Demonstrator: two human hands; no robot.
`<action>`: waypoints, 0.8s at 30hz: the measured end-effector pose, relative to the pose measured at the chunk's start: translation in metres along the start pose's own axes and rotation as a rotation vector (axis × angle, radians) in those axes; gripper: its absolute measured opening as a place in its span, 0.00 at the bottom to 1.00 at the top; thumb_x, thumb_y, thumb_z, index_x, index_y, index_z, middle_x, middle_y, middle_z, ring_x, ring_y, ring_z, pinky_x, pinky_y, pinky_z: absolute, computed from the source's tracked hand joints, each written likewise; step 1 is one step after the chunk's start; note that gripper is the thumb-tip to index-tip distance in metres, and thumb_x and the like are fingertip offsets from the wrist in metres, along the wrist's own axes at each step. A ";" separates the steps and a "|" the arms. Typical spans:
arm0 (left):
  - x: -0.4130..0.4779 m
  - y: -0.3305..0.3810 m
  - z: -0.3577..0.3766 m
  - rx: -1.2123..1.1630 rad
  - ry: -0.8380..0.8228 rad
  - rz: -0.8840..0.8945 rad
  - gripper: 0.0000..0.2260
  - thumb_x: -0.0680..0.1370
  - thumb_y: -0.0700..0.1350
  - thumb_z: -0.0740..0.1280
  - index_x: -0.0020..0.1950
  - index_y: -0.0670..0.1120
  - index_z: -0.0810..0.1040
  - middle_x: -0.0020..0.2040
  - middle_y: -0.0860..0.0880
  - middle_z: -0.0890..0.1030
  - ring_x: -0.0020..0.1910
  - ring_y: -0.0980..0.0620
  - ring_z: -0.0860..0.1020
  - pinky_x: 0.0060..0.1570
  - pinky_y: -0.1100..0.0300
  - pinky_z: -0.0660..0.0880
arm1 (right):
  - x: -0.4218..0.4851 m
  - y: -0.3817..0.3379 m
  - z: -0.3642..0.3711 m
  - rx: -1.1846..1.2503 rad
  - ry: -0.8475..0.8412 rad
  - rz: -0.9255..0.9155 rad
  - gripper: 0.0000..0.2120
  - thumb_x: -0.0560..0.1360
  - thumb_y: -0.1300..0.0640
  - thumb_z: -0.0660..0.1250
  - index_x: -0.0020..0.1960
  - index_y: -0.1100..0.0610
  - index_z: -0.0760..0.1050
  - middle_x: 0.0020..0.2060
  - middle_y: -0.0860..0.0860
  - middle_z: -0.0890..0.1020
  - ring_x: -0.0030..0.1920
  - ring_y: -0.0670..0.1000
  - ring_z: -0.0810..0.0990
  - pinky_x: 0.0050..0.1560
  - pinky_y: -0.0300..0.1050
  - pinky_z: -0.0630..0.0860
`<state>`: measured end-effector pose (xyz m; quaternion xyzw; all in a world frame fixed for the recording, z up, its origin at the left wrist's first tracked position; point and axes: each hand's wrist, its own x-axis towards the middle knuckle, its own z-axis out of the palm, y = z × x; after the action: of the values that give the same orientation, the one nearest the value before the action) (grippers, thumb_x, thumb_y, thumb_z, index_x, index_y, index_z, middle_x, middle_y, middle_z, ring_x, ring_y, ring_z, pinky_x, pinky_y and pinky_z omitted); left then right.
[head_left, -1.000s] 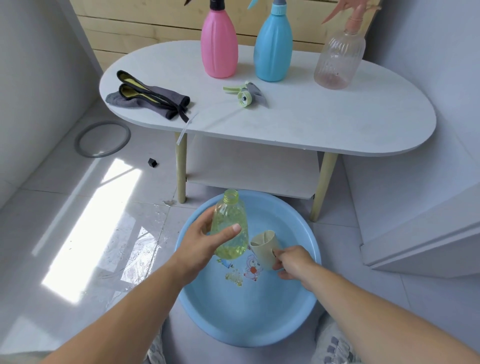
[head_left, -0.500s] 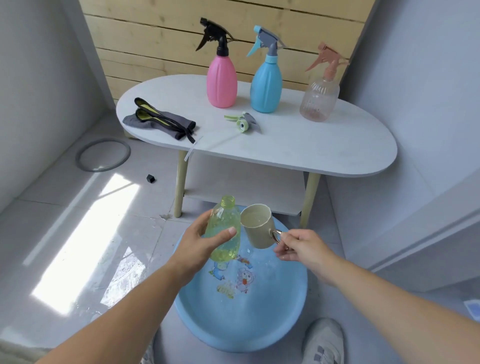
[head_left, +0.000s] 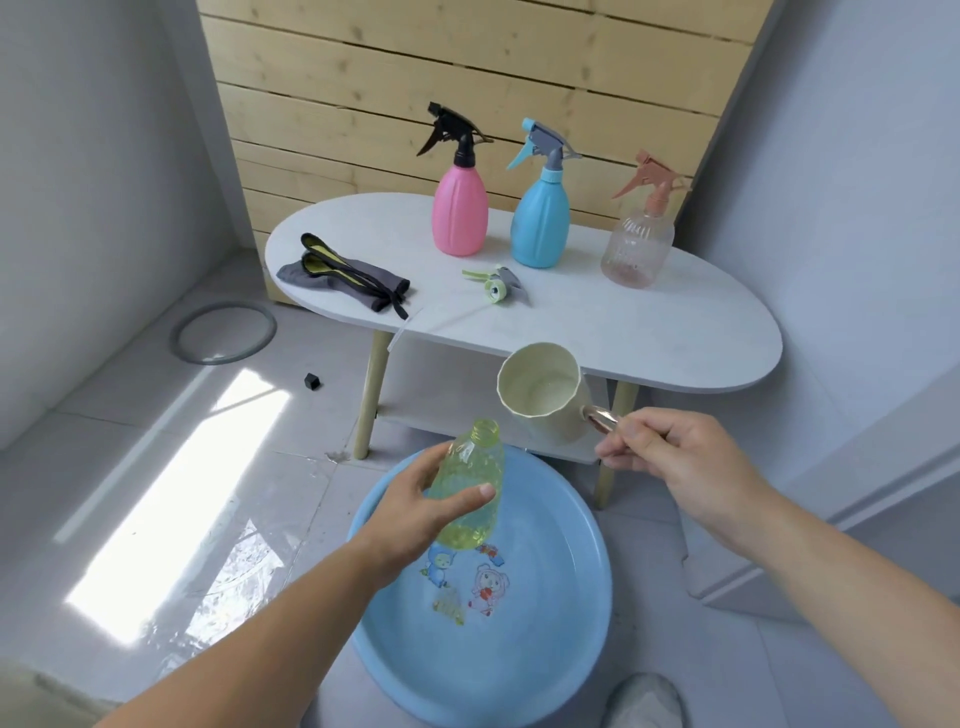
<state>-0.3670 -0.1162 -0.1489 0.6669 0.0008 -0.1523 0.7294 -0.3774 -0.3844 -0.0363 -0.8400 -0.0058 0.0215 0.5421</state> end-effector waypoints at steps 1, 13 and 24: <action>0.000 0.001 0.000 0.003 -0.002 0.000 0.27 0.66 0.55 0.83 0.64 0.59 0.81 0.58 0.56 0.86 0.60 0.54 0.84 0.61 0.53 0.81 | 0.000 -0.002 0.000 -0.010 0.007 -0.009 0.15 0.81 0.57 0.63 0.41 0.53 0.85 0.43 0.53 0.87 0.48 0.54 0.86 0.61 0.61 0.77; 0.001 0.003 0.004 0.002 -0.002 -0.003 0.22 0.72 0.47 0.81 0.65 0.58 0.81 0.57 0.57 0.86 0.58 0.57 0.84 0.60 0.57 0.81 | -0.005 -0.016 0.004 -0.134 0.031 -0.063 0.12 0.80 0.58 0.65 0.41 0.53 0.83 0.39 0.46 0.87 0.45 0.42 0.85 0.52 0.38 0.77; 0.002 0.002 0.003 0.000 -0.009 0.001 0.25 0.69 0.51 0.81 0.65 0.57 0.81 0.59 0.56 0.86 0.61 0.55 0.83 0.62 0.55 0.80 | -0.002 -0.008 0.005 -0.254 0.057 -0.149 0.11 0.80 0.52 0.66 0.41 0.45 0.83 0.39 0.55 0.85 0.46 0.64 0.81 0.53 0.62 0.76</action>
<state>-0.3652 -0.1199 -0.1474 0.6661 -0.0030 -0.1548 0.7296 -0.3795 -0.3763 -0.0310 -0.8994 -0.0554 -0.0436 0.4313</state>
